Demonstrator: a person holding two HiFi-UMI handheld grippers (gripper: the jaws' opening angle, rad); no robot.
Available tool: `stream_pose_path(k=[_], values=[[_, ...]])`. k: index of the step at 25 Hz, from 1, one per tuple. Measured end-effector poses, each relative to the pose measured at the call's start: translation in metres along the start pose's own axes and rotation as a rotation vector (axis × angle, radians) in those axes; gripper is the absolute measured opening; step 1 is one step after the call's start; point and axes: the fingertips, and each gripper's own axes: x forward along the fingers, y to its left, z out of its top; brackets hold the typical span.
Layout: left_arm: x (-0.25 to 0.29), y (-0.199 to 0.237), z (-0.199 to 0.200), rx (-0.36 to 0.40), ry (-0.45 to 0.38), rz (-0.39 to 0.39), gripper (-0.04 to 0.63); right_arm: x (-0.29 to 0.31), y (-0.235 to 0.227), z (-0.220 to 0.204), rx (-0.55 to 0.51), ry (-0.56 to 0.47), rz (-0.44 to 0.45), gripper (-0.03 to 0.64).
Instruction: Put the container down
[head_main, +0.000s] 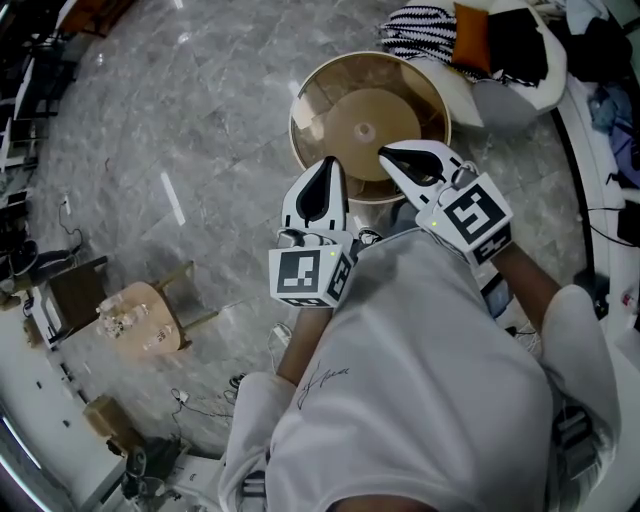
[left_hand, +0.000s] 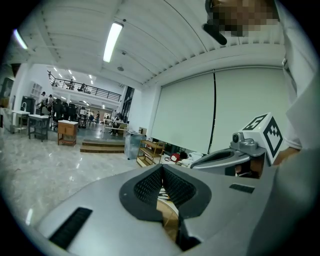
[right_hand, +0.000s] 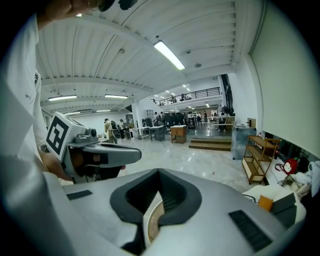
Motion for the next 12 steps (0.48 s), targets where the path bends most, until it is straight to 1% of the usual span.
stream_pose_path(k=[7,12], values=[[-0.009,-0.009,-0.005,0.001,-0.006,-0.001,0.018,-0.008,0.009,-0.003,-0.011,-0.012,0.012,0.015],[-0.018,-0.02,-0.007,0.014,-0.004,-0.041,0.018,-0.016,0.019,-0.003,-0.01,-0.021,0.011,0.015]])
